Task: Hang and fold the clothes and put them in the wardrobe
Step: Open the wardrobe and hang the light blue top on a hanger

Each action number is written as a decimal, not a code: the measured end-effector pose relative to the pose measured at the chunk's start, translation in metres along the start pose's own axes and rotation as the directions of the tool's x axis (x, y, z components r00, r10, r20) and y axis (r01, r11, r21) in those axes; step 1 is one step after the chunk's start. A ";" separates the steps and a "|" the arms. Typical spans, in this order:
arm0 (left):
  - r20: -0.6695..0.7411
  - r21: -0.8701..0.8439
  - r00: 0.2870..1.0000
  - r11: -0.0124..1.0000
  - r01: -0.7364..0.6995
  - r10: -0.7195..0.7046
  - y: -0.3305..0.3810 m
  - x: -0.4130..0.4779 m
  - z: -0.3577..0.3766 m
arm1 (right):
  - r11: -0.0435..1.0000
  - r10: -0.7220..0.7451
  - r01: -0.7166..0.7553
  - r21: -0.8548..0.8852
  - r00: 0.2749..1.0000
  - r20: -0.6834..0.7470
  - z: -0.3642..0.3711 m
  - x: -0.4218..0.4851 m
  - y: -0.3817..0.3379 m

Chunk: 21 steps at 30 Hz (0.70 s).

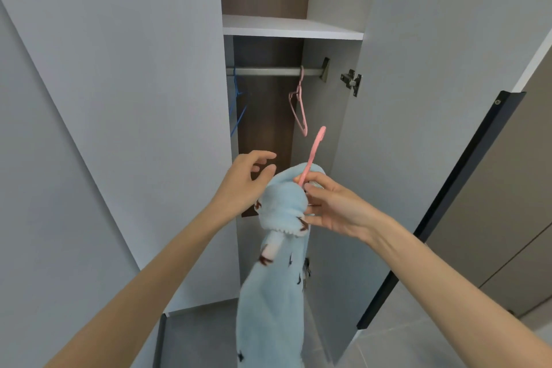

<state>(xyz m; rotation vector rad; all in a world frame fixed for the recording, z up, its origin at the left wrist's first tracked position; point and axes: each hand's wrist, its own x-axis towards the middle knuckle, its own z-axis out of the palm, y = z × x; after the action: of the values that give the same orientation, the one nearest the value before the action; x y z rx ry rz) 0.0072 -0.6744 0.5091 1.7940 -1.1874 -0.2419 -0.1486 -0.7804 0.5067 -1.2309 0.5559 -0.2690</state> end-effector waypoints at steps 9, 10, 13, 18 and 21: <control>0.055 0.281 0.998 0.958 -0.056 0.042 0.004 -0.040 -0.020 | 0.990 -0.075 0.069 -0.123 0.996 -0.040 0.019 0.005 0.001; 0.065 0.304 0.996 0.950 -0.074 0.057 0.003 -0.039 -0.022 | 0.982 -0.102 0.091 -0.167 0.993 -0.059 0.020 0.006 0.003; 0.098 0.350 0.989 0.926 -0.140 0.112 0.000 -0.038 -0.024 | 0.954 -0.189 0.153 -0.257 0.975 -0.119 0.027 0.007 0.008; 0.061 0.364 0.969 0.899 -0.243 0.238 0.000 -0.038 -0.021 | 0.905 -0.380 0.283 -0.316 0.873 -0.306 0.035 0.009 0.008; 0.023 0.379 0.959 0.885 -0.269 0.282 0.002 -0.035 -0.030 | 0.897 -0.425 0.329 -0.296 0.827 -0.369 0.031 0.014 0.000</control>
<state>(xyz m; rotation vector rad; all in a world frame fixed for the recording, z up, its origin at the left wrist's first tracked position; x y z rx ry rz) 0.0060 -0.6291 0.5159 1.9137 -1.5261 0.1989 -0.1201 -0.7617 0.5101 -1.5093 0.7271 -0.8528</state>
